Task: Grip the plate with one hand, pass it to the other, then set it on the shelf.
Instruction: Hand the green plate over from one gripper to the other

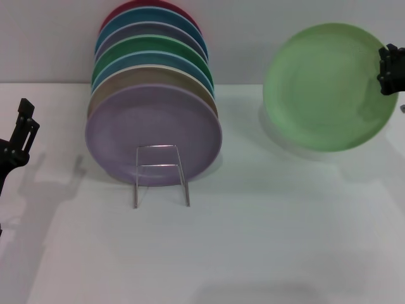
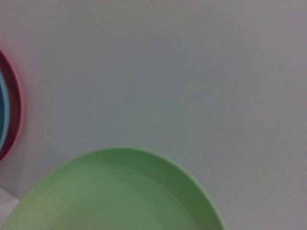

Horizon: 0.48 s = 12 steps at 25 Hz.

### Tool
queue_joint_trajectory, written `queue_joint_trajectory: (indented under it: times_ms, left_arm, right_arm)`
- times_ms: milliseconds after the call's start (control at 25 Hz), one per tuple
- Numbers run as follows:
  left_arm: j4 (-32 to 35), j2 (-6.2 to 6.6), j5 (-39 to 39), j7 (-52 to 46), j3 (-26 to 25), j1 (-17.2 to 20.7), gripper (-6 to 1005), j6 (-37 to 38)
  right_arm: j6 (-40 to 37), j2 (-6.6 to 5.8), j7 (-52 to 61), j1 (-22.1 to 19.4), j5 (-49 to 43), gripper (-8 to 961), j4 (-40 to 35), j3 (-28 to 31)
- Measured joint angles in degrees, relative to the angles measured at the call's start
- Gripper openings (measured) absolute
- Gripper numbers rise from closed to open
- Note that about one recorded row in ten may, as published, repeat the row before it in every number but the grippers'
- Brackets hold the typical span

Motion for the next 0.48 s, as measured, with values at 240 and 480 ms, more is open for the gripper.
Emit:
queue_joint_trajectory:
  times_ms: [240, 480]
  left_arm:
    - [0.0, 0.00, 0.0, 0.0, 0.0, 0.2, 781, 0.4]
    - [0.0, 0.01, 0.0, 0.0, -0.2, 0.3, 781, 0.5]
  right_arm:
    - [-20.0, -0.04, 0.0, -1.6, 0.3, 21, -9.1, -6.7]
    - [-35.3, -0.04, 0.4, -3.1, 0.4, 22, -15.2, -12.2]
